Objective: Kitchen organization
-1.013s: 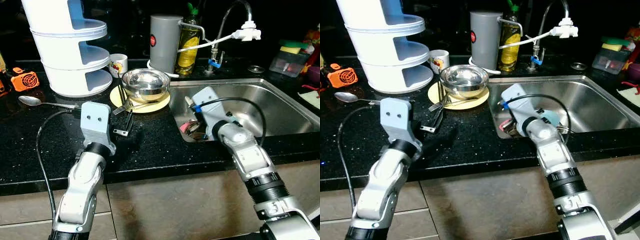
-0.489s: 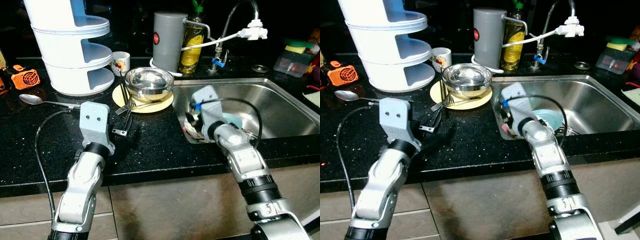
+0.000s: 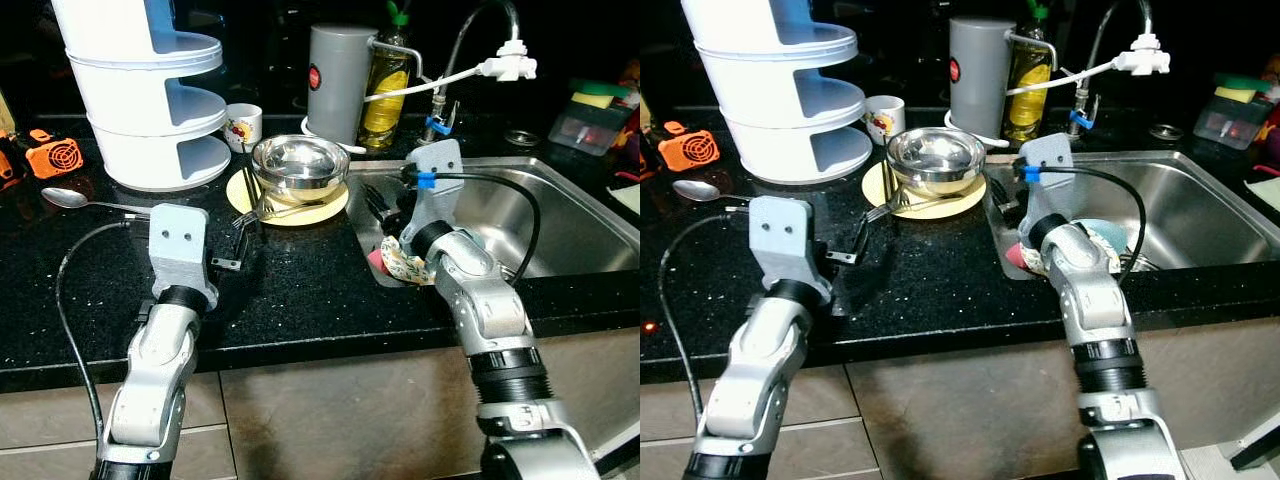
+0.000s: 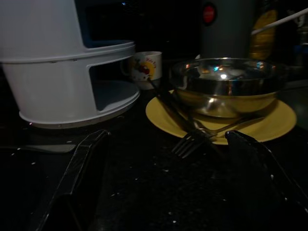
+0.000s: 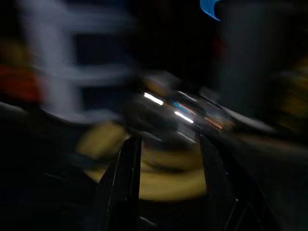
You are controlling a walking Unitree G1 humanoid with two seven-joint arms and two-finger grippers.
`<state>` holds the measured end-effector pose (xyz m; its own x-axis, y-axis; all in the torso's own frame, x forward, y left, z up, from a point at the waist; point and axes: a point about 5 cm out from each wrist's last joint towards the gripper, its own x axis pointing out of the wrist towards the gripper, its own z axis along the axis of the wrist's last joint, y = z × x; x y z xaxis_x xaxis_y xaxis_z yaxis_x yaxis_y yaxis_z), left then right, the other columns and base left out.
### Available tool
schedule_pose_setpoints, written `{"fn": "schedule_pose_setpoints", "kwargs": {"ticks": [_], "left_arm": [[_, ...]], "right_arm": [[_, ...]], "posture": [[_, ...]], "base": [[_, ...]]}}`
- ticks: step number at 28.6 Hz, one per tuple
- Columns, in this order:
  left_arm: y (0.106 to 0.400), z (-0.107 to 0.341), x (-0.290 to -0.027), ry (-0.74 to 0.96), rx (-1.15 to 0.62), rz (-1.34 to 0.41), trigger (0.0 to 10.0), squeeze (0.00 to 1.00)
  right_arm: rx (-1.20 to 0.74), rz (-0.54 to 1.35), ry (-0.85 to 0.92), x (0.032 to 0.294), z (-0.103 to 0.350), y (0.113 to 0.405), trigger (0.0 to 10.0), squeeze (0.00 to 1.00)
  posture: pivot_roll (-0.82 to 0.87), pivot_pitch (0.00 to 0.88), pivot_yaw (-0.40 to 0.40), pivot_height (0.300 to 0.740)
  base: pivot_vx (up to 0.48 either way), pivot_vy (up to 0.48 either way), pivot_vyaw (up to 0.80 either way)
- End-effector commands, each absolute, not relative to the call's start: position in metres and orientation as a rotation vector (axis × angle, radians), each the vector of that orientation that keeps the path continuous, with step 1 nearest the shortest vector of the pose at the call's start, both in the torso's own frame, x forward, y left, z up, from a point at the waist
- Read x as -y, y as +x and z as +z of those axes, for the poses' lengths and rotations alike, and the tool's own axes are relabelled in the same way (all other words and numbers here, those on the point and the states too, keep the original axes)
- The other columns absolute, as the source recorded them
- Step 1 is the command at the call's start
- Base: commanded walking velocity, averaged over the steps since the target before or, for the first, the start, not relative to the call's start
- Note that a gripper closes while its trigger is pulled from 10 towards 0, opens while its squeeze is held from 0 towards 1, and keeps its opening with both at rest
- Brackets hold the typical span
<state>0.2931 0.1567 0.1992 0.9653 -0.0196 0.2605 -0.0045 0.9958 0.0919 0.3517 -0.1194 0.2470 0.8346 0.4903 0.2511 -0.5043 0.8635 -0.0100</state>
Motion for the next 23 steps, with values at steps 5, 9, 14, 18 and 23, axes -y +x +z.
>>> {"fn": "schedule_pose_setpoints", "kwargs": {"ticks": [5,9,14,18,23], "left_arm": [[0.296,0.193,-0.171,0.110,0.215,0.061,10.0,0.00],[0.296,0.193,-0.178,0.126,0.204,0.095,10.0,0.00],[0.296,0.193,-0.182,0.138,0.199,0.115,10.0,0.00],[0.296,0.192,-0.180,0.138,0.198,0.114,10.0,0.00],[0.296,0.191,-0.178,0.130,0.192,0.108,10.0,0.00]], "right_arm": [[0.360,0.716,0.175,0.104,0.262,0.332,10.0,0.00],[0.362,0.744,0.156,0.099,0.260,0.329,10.0,0.00],[0.355,0.776,0.143,0.094,0.258,0.327,10.0,0.00],[0.339,0.798,0.123,0.090,0.253,0.325,10.0,0.00],[0.324,0.802,0.111,0.089,0.249,0.324,10.0,0.00]], "posture": [[0.08,0.000,-0.055,0.740],[0.09,0.000,-0.054,0.740],[0.08,0.000,-0.055,0.740],[0.08,0.000,-0.055,0.740],[0.08,0.000,-0.054,0.740]], "base": [[0.000,0.000,0.00],[-0.290,0.000,0.00],[-0.375,0.000,0.00],[-0.388,0.000,0.00],[-0.388,0.000,0.00]]}}
